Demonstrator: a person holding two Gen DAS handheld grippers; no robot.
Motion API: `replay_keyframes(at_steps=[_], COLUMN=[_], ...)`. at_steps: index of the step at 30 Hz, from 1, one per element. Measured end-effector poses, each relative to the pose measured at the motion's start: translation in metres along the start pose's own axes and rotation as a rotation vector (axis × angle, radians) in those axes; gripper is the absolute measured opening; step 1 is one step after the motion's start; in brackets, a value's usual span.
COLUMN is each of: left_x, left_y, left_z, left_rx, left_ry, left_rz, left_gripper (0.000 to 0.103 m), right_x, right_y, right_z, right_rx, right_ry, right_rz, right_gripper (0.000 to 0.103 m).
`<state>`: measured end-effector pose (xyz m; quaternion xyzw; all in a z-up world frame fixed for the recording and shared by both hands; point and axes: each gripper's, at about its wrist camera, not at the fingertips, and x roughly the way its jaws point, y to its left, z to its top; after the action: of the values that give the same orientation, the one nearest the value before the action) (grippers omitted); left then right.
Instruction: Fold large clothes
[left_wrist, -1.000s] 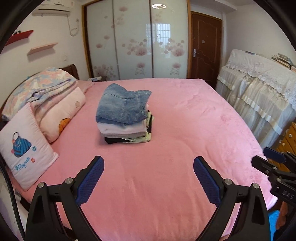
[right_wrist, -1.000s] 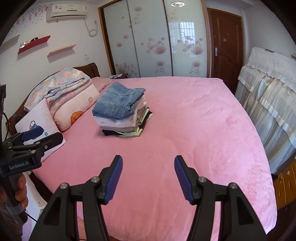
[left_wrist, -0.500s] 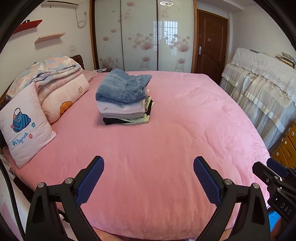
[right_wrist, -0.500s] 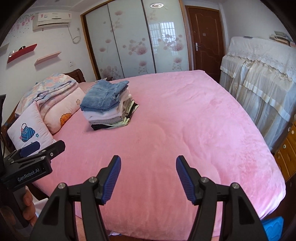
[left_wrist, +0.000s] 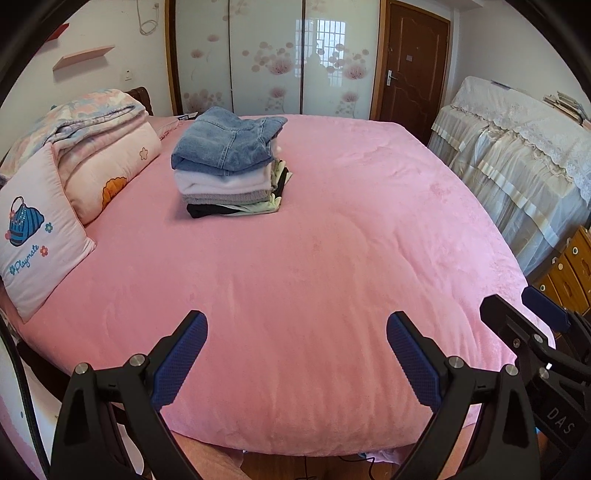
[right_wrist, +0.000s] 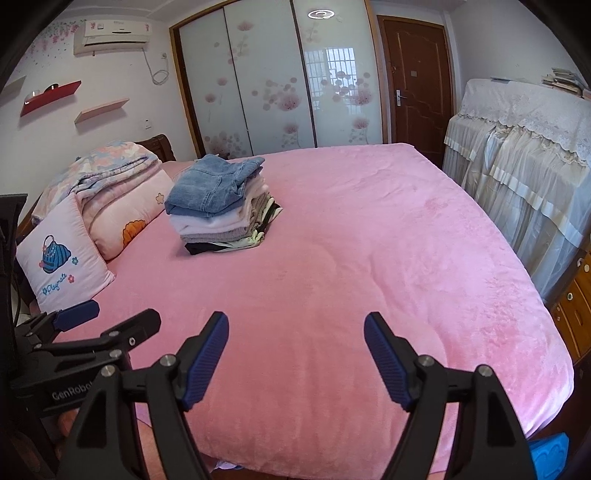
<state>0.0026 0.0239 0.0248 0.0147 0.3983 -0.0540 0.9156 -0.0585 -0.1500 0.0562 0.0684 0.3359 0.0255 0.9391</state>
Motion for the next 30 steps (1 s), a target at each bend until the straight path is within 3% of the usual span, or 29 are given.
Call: replay_keyframes(at_steps=[30], left_x=[0.0083], left_y=[0.0049], left_z=[-0.0047], left_rx=[-0.022], left_ry=[0.050], left_rz=[0.013], left_gripper=[0.097], right_x=[0.0105], right_y=[0.0025], right_z=[-0.0064], right_rx=[0.016], right_ry=[0.031], right_rz=[0.013], right_gripper=[0.077])
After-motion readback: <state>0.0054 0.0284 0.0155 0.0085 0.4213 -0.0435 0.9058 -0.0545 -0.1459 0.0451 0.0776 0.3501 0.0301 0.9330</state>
